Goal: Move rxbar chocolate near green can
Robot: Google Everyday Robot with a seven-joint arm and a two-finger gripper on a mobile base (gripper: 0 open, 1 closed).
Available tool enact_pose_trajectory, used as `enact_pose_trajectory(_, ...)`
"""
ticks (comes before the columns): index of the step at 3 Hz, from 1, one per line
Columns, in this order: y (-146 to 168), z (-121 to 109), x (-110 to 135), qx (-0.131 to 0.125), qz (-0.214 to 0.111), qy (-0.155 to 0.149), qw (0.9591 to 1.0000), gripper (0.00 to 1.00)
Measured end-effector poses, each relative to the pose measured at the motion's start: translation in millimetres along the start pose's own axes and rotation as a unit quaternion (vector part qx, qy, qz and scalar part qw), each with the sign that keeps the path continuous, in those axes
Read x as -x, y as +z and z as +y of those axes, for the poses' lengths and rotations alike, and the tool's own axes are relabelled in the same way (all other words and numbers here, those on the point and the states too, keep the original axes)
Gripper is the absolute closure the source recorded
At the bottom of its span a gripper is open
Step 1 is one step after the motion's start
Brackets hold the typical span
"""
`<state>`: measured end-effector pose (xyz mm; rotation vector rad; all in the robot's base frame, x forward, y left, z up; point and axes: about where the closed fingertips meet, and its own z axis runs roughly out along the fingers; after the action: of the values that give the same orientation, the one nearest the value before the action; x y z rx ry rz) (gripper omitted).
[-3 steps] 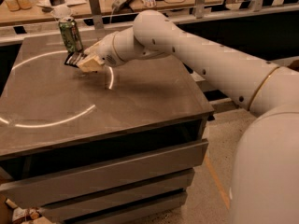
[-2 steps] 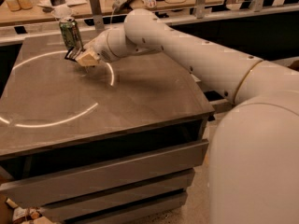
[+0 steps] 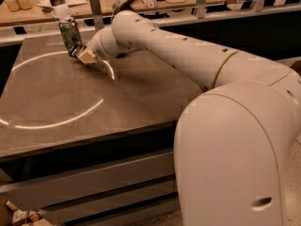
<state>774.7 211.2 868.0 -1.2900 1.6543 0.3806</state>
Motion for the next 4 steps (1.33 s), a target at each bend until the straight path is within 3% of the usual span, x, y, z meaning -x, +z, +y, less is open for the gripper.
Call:
enact_pose_trajectory(1, 1, -7, -4, -0.015, 0.006, -0.01, 0.9998, 0.52)
enact_pose_trajectory(2, 0, -10, -8, -0.022, 0.01, -0.025, 0.9994, 0.21)
enact_pose_trajectory(3, -2, -10, -8, -0.023, 0.01, -0.038, 0.999, 0.01)
enact_pose_trajectory(4, -24, -16, 3, -0.025, -0.005, -0.065, 0.9976, 0.0)
